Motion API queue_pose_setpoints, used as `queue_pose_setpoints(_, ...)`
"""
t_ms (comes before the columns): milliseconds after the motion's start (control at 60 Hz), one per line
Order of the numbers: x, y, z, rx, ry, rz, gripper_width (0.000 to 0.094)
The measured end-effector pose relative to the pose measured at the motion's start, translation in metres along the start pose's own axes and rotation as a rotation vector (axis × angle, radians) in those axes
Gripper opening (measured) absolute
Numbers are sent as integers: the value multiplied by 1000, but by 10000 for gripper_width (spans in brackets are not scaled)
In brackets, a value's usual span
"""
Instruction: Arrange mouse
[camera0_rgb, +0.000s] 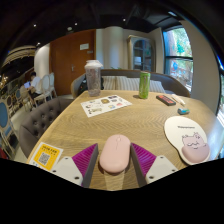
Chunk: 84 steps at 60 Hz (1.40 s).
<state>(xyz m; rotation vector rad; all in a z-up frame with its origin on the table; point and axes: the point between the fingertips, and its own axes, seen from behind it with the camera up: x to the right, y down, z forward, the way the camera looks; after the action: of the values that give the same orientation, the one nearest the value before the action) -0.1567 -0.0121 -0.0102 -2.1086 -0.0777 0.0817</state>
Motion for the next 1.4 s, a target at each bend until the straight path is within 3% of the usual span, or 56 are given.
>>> queue_pose_setpoints(33, 2, 0, 0, 11, 9, 9, 552)
queue_pose_setpoints(217, 1, 4, 0, -22, 46, 44, 463)
queue_pose_setpoints(450, -31, 1, -16, -152, -172, -8, 382)
queue_pose_setpoints(617, 19, -134, -58, 79, -168, -2, 381)
queue_pose_setpoints(683, 73, -194, -75, 185, -117, 0, 381)
queue_pose_setpoints(750, 132, -222, -87, 235, -52, 4, 380)
queue_pose_setpoints(833, 209, -211, -78, 219, 24, 28, 380)
queue_pose_setpoints(933, 265, -151, -53, 114, 68, 64, 379)
queue_pose_setpoints(1017, 274, -89, -26, 29, 48, 70, 381)
queue_pose_setpoints(1150, 279, -45, 4, -45, 37, 67, 382)
queue_pose_setpoints(1283, 272, -15, 13, -105, 20, 53, 402)
queue_pose_setpoints(1400, 272, -17, 15, -92, 27, 42, 467)
